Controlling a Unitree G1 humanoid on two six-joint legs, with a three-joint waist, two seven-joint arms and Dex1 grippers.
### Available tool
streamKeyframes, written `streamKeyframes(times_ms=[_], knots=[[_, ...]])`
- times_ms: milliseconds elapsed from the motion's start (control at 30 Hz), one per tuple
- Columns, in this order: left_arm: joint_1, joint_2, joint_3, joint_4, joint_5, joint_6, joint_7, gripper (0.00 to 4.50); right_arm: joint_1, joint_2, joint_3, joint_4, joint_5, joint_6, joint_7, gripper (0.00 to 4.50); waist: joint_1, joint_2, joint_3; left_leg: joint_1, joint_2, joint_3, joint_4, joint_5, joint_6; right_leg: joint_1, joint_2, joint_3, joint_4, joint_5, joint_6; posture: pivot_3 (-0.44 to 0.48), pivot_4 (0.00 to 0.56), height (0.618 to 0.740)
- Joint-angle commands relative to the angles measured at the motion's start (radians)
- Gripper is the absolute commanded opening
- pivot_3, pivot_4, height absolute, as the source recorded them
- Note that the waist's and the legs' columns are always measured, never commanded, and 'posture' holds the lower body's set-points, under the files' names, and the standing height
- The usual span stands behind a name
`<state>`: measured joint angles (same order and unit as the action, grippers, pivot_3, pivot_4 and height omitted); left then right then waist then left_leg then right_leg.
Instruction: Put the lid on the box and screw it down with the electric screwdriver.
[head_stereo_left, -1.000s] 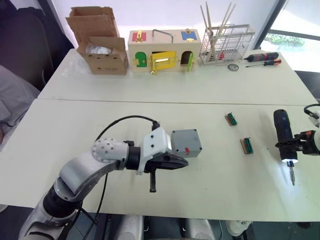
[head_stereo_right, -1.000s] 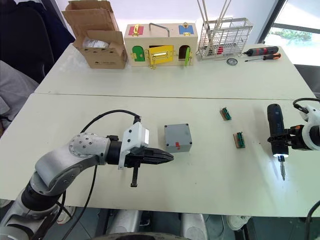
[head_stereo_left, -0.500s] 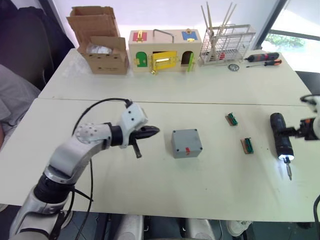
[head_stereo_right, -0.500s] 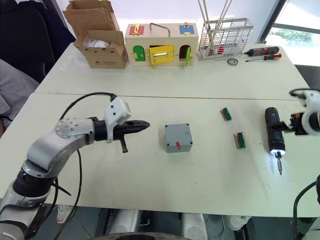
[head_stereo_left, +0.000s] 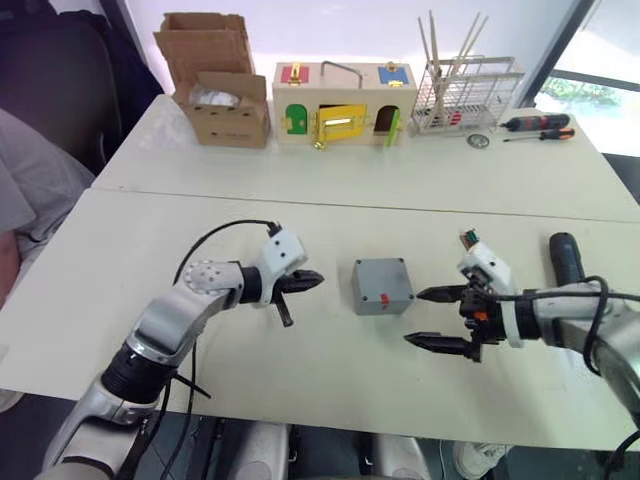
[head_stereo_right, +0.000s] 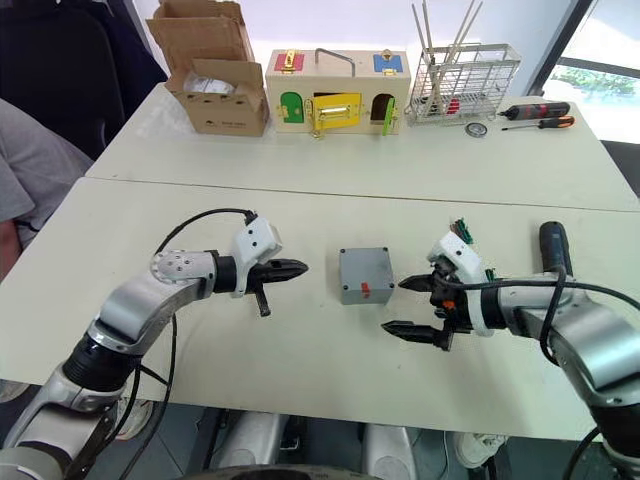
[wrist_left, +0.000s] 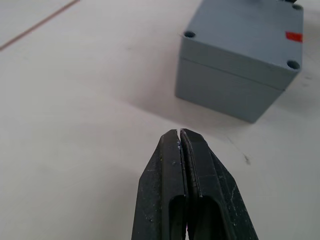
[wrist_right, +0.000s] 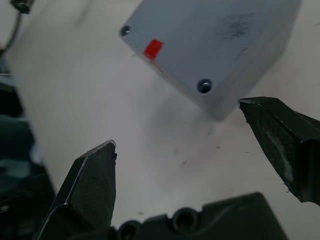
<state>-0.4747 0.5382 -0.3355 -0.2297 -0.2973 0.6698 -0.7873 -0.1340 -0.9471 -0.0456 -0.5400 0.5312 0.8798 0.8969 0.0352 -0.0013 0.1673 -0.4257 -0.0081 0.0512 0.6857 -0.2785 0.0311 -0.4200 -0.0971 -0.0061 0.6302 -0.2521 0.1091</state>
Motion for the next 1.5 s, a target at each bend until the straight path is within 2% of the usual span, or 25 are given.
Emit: streamKeyframes(times_ms=[33,267,433,533,667,800,967,1100,1233,1367,1500], knots=[[-0.027,-0.025,-0.032,0.062,0.051,-0.061,-0.013,0.00,-0.003,0.051,0.032,-0.043,-0.023,-0.012,-0.073,4.47,0.001,-0.001,0.000,0.000,0.000,0.000,0.000,0.000,0.000,0.000,0.000,0.000,0.000,0.000,0.000,0.000,0.150,0.731],[-0.098,-0.141,-0.061,0.192,0.069,-0.140,-0.074,0.00,0.014,0.096,0.080,-0.102,0.004,0.046,-0.128,4.47,0.002,-0.001,0.000,0.000,0.002,-0.001,-0.001,0.000,-0.001,-0.001,0.001,-0.002,0.001,0.000,0.000,0.000,0.150,0.731],[-0.196,-0.226,-0.075,0.361,0.132,-0.233,-0.076,0.00,0.004,0.189,0.103,-0.182,0.070,0.147,-0.196,4.47,0.002,-0.002,0.000,0.000,0.002,-0.002,-0.001,0.000,-0.001,-0.001,0.002,-0.002,0.002,0.000,0.001,0.000,0.150,0.731],[-0.213,-0.210,-0.083,0.414,0.188,-0.268,-0.077,0.00,0.010,0.191,0.085,-0.222,0.086,0.183,-0.217,4.47,0.001,-0.002,0.000,-0.001,0.002,-0.002,-0.001,0.000,-0.001,-0.001,0.002,-0.002,0.002,0.000,0.001,0.000,0.150,0.731],[-0.197,-0.160,-0.087,0.418,0.240,-0.313,-0.101,0.00,0.026,0.140,0.027,-0.242,0.098,0.190,-0.217,4.47,-0.001,-0.002,0.000,0.000,0.002,-0.002,-0.001,0.000,-0.001,-0.001,0.002,-0.002,0.002,0.000,0.001,0.000,0.150,0.731],[-0.108,-0.052,-0.047,0.262,0.216,-0.237,-0.152,0.00,0.038,-0.020,0.069,-0.126,-0.060,0.045,-0.165,4.47,-0.001,-0.002,0.000,-0.001,0.002,-0.002,-0.001,0.000,0.000,-0.001,0.001,-0.002,0.002,0.000,0.001,0.000,0.150,0.731],[0.008,0.021,-0.053,0.052,0.148,-0.128,-0.224,0.00,-0.027,-0.026,0.176,0.031,-0.172,-0.115,-0.115,4.47,-0.015,-0.003,-0.001,0.000,0.002,-0.001,-0.001,0.000,-0.001,-0.001,0.001,-0.002,0.002,0.000,0.001,0.000,0.150,0.731],[0.030,-0.038,-0.057,0.029,0.140,-0.086,-0.179,0.00,-0.084,0.014,0.226,0.089,-0.204,-0.181,-0.078,4.47,-0.018,-0.003,-0.001,0.000,0.002,-0.002,-0.001,0.000,-0.001,0.000,0.001,-0.002,0.002,0.000,0.001,0.000,0.150,0.731],[0.010,-0.101,-0.070,0.089,0.185,-0.105,-0.118,0.00,-0.100,0.055,0.236,0.055,-0.173,-0.161,-0.052,4.47,-0.020,-0.003,-0.001,0.000,0.002,-0.002,0.000,0.000,0.000,0.000,0.002,-0.002,0.002,0.000,0.001,0.000,0.150,0.731],[-0.010,-0.104,-0.105,0.150,0.260,-0.188,-0.084,0.00,-0.067,0.080,0.236,-0.003,-0.145,-0.121,-0.052,4.47,-0.022,-0.003,-0.001,0.000,0.002,-0.002,-0.001,0.000,0.000,0.000,0.002,-0.002,0.002,0.000,0.001,0.000,0.150,0.731],[-0.016,-0.116,-0.095,0.165,0.256,-0.207,-0.095,0.00,-0.033,0.084,0.233,-0.055,-0.130,-0.083,-0.060,4.47,-0.022,-0.003,-0.001,0.000,0.002,-0.002,0.000,0.000,-0.001,0.000,0.002,-0.002,0.002,0.000,0.001,0.000,0.150,0.731]])
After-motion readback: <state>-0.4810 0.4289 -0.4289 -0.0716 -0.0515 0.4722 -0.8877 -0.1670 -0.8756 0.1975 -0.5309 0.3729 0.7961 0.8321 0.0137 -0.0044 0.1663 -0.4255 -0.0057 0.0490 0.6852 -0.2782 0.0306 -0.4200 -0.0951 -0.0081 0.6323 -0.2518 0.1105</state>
